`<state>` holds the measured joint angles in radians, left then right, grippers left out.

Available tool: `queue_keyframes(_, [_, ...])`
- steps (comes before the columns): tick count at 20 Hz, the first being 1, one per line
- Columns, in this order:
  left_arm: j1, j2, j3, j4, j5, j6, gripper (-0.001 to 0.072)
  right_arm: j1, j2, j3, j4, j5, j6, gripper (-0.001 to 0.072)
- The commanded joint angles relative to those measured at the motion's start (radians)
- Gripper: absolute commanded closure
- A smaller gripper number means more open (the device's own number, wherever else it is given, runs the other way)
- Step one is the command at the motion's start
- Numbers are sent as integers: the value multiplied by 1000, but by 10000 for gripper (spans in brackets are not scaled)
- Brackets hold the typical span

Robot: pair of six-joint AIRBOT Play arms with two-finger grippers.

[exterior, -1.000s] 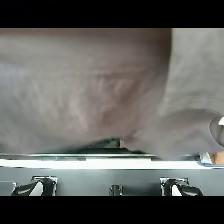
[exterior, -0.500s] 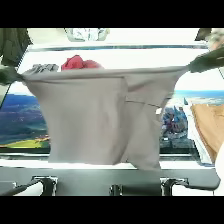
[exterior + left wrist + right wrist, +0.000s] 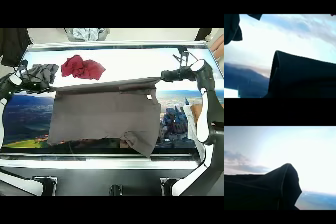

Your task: Fold the shirts.

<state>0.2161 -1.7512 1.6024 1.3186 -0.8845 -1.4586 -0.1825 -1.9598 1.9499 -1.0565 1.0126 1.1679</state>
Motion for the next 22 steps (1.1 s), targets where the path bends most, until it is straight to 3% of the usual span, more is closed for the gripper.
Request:
queue_keyframes(1, [-12,-58,13,-107,85,1,669,2,-44,0,43,-69,3,660])
queue_keyframes(4, [-24,-65,13,-131,62,-1,663,1,-44,0,45,6,3,653])
queue_keyframes(5, [-25,-63,15,-134,34,0,556,1,-40,5,51,49,2,481])
queue_keyframes(6, [-20,-59,33,-129,-38,1,257,-4,-27,16,52,105,-16,139])
queue_keyframes(7, [-5,-53,67,-109,-143,1,25,-14,-2,34,43,189,-82,26])
queue_keyframes(9, [43,-40,145,-30,-387,0,28,-48,80,42,-61,360,-117,18])
queue_keyframes(10, [71,-24,154,12,-486,-8,69,-72,118,42,-130,464,-116,30])
queue_keyframes(13, [161,53,48,62,-659,-75,73,-150,196,18,-231,752,-126,50])
queue_keyframes(15, [198,160,-184,63,-645,-58,125,-161,274,-110,-275,785,-152,87])
queue_keyframes(19, [207,375,-701,19,-413,50,149,-149,471,-523,-207,595,-164,87])
queue_keyframes(22, [207,395,-790,-65,-361,118,149,-149,522,-682,-195,574,-209,87])
